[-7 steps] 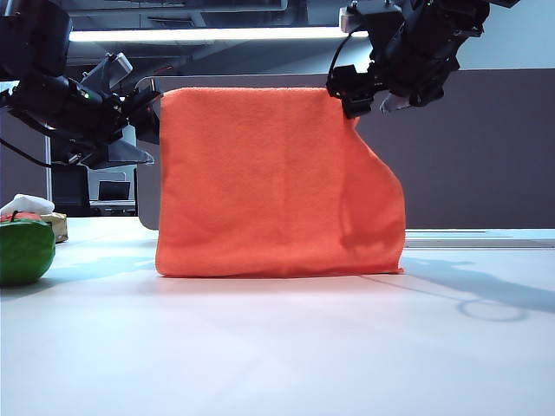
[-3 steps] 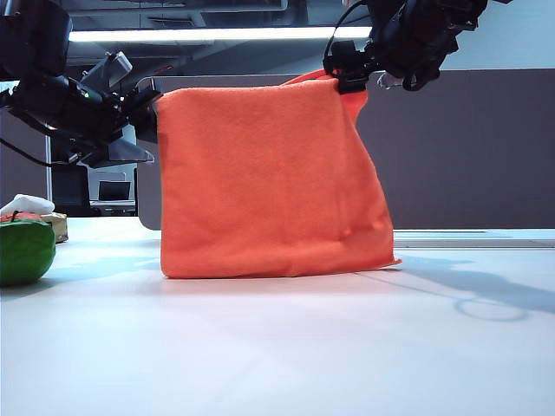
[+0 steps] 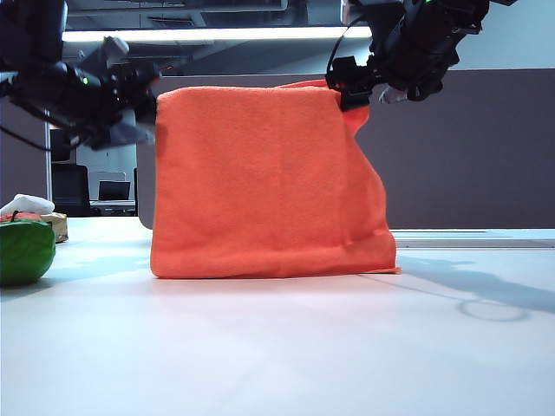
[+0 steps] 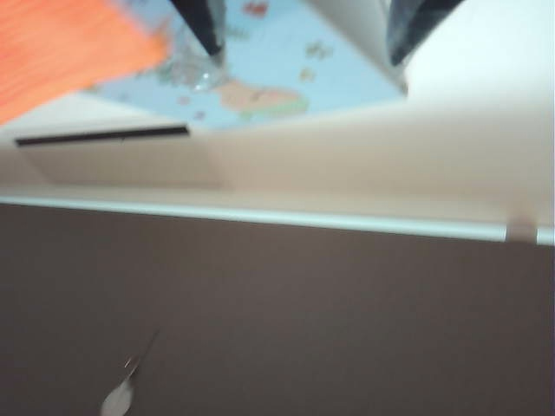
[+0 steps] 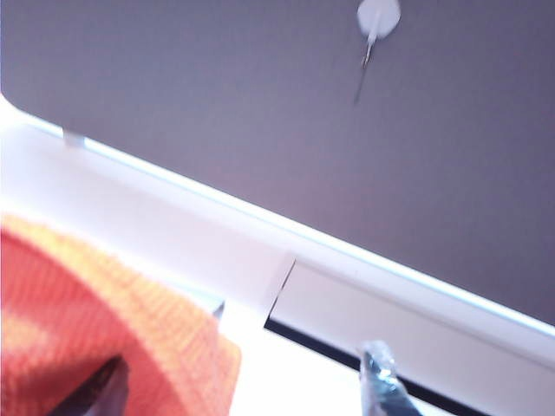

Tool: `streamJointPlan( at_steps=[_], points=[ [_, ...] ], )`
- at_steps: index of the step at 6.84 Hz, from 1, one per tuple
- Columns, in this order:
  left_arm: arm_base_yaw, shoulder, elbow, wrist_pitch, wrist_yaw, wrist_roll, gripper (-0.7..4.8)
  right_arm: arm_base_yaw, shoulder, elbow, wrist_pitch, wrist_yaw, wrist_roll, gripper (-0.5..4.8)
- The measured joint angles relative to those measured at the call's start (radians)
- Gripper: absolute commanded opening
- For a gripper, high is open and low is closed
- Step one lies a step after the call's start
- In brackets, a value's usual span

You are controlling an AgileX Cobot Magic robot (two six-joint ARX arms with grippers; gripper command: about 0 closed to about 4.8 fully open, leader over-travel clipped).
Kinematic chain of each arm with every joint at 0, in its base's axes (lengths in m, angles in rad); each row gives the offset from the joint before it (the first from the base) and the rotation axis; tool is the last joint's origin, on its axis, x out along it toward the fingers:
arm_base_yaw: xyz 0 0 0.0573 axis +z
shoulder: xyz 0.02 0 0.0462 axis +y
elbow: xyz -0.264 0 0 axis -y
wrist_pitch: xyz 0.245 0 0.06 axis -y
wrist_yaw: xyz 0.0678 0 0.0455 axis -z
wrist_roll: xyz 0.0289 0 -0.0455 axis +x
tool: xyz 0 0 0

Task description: Pick up the cloth from the table and use it to cover the mirror.

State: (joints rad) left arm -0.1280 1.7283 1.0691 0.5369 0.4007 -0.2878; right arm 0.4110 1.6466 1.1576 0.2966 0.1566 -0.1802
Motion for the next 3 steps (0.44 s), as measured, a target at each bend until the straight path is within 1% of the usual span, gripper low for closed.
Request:
streamJointPlan(
  at_steps=[1,2,3],
  points=[
    [0.000,-0.006,0.000,0.011,0.000,0.000,1.92,0.000,0.000,0.000,-0.010,0.000,0.000,3.38],
    [0.000,-0.038,0.000,0.049,-0.002,0.000,1.92,0.000,0.000,0.000,-0.019,0.000,0.000,3.38],
    [0.000,-0.062,0.000,0.051,-0.002,0.000,2.34,0.000,0.000,0.000,-0.019,0.000,0.000,3.37]
  ],
)
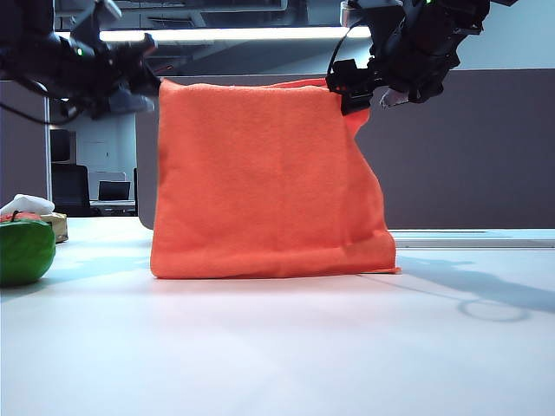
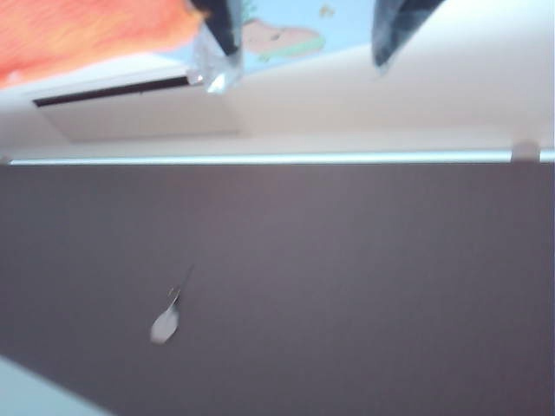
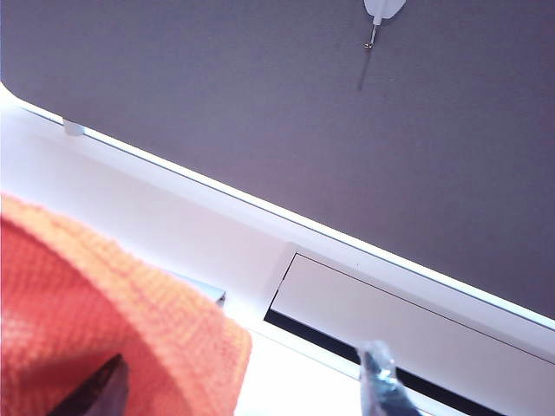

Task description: Pick up the cloth from the table and use it to cover the mirror.

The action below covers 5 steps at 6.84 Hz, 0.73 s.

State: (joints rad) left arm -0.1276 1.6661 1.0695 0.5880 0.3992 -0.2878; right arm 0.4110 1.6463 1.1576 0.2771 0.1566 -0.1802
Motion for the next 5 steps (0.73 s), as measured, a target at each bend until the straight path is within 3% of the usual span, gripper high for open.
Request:
streamJointPlan(
  at_steps=[2,3,4,5],
  points=[
    [0.043,-0.049,0.000,0.020,0.008,-0.001,2.52,0.001,0.000,0.000,-0.001,0.000,0.000,3.38],
    [0.120,-0.092,0.001,-0.014,0.131,-0.050,2.52,0.001,0.000,0.000,-0.008,0.000,0.000,3.38],
    [0.148,-0.092,0.001,-0.122,0.440,-0.129,2.80,0.001,0.000,0.000,-0.022,0.000,0.000,3.38],
    [0.101,-0.088,0.001,-0.155,0.438,-0.071,2.80,0.001,0.000,0.000,-0.027,0.000,0.000,3.38]
  ],
)
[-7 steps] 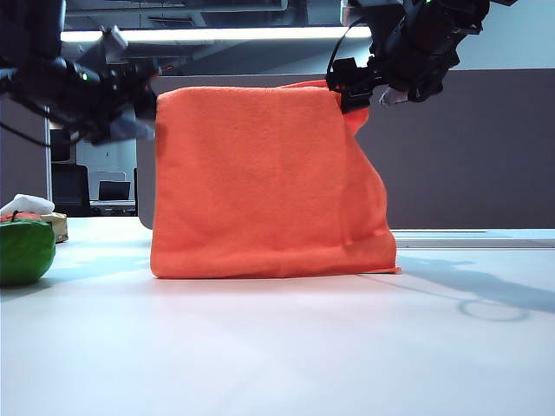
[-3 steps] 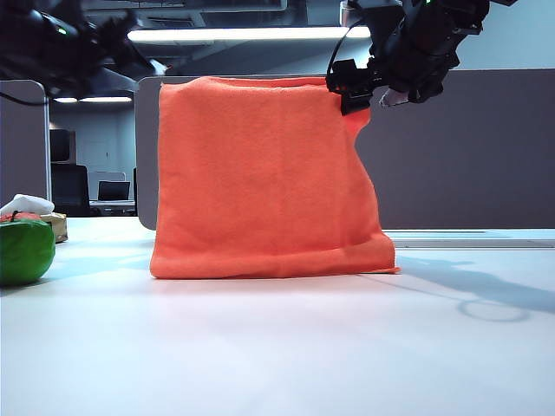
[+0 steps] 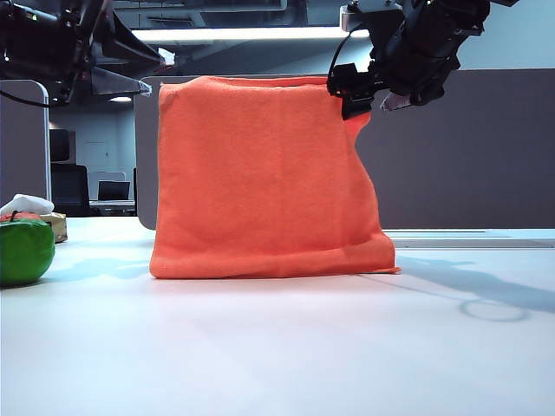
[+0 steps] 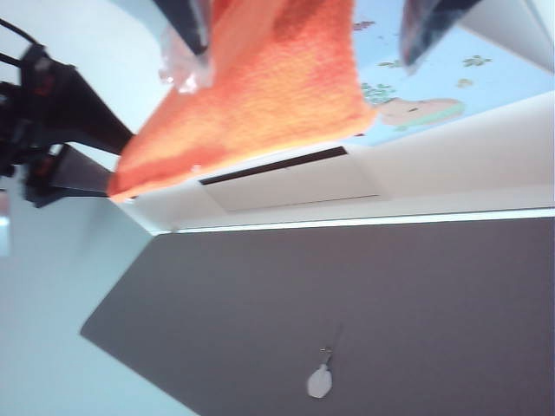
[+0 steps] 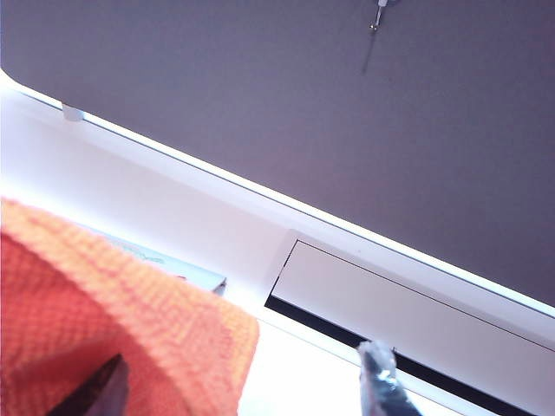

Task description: Pick up the cloth from the table and use it to cover the mirror.

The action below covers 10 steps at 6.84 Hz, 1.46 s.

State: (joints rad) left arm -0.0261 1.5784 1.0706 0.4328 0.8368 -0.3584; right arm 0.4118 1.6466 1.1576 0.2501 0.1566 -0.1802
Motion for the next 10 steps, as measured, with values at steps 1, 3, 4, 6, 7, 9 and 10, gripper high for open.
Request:
streamJointPlan(
  at_steps=[1,3,4,6,7,9,10],
  points=[
    [-0.002,0.035,0.000,0.008,-0.053,0.006,2.80,0.000,0.000,0.000,-0.002,0.000,0.000,3.37],
    [-0.007,0.071,0.000,0.021,-0.057,0.006,2.79,0.000,0.000,0.000,-0.002,0.000,0.000,3.37],
    [-0.021,0.077,0.000,0.048,-0.056,0.006,2.78,0.000,0.000,0.000,-0.002,0.000,0.000,3.37],
    [-0.046,0.078,0.000,0.118,-0.060,0.005,2.61,0.000,0.000,0.000,-0.002,0.000,0.000,3.37],
    [-0.046,0.078,0.000,0.118,-0.061,0.003,2.35,0.000,0.000,0.000,-0.004,0.000,0.000,3.37],
    [-0.046,0.078,0.000,0.117,-0.061,-0.012,-0.08,0.000,0.000,0.000,-0.009,0.000,0.000,3.37],
    [-0.046,0.078,0.000,0.117,-0.069,-0.016,-0.06,0.000,0.000,0.000,-0.023,0.000,0.000,3.37]
  ],
)
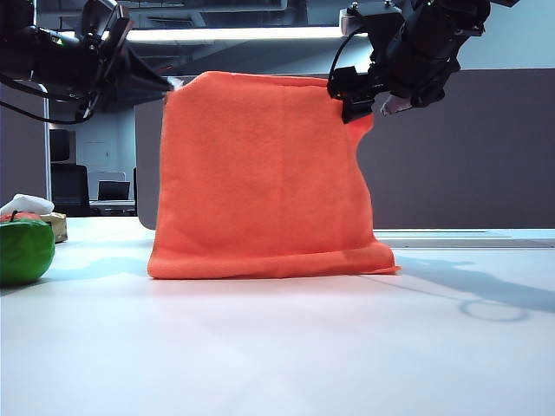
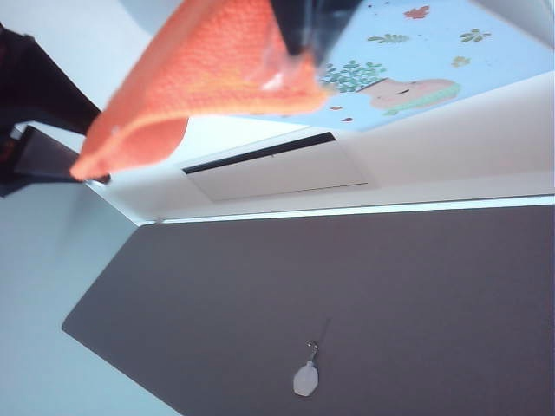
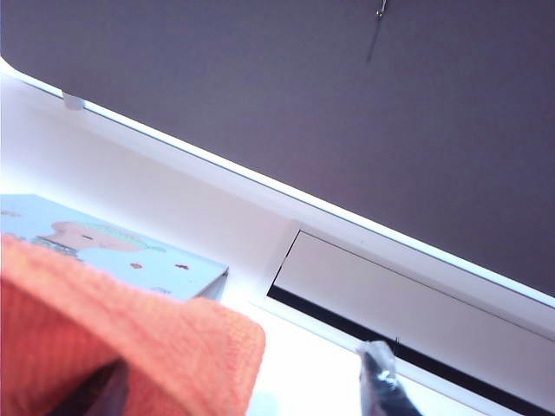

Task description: Pick up the cloth from the table and use it to cover the mirror.

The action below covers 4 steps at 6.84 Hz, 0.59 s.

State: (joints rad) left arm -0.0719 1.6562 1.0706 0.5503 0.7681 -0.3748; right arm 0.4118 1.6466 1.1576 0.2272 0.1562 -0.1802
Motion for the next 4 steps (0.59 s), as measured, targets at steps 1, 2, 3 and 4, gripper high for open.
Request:
streamJointPlan(
  at_steps=[1,2,3,4],
  points=[
    [0.000,0.000,0.000,-0.001,-0.006,-0.004,-0.06,0.000,0.000,0.000,-0.002,0.000,0.000,3.37],
    [0.000,0.000,0.000,0.000,-0.010,-0.003,-0.06,0.000,0.000,0.000,-0.002,0.000,0.000,3.37],
    [0.000,0.000,0.000,0.000,-0.118,-0.003,-0.06,0.000,0.000,0.000,-0.002,0.000,0.000,3.37],
    [0.000,0.000,0.000,0.000,-0.119,0.005,-0.06,0.000,0.000,0.000,-0.002,0.000,0.000,3.37]
  ],
)
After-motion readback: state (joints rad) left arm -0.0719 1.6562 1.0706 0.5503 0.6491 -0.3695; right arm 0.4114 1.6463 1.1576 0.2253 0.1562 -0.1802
